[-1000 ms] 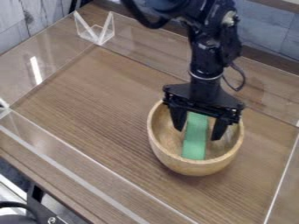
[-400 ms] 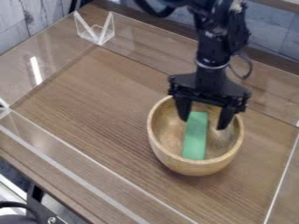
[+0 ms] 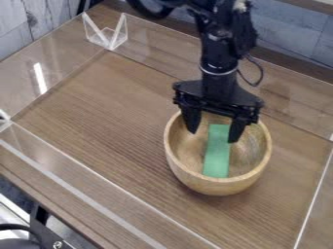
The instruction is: Move green stick from inside the wooden bowl to the table next to it
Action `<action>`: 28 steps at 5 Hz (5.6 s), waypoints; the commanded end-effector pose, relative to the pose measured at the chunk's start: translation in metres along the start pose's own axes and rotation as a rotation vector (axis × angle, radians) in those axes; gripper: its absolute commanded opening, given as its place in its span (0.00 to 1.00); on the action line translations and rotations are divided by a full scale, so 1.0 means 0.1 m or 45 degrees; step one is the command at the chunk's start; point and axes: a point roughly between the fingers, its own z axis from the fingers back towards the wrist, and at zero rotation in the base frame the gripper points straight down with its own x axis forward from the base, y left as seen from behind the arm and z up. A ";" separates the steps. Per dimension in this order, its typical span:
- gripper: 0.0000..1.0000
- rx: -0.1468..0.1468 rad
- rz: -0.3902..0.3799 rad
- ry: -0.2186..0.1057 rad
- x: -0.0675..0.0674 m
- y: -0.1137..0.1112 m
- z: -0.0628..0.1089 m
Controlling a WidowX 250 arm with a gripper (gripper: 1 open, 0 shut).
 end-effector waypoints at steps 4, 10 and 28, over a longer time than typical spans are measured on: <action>1.00 0.025 0.187 -0.078 0.05 -0.12 0.18; 0.00 -0.129 0.164 -0.114 0.29 0.13 0.70; 1.00 -0.106 -0.226 0.006 -0.08 -0.23 0.07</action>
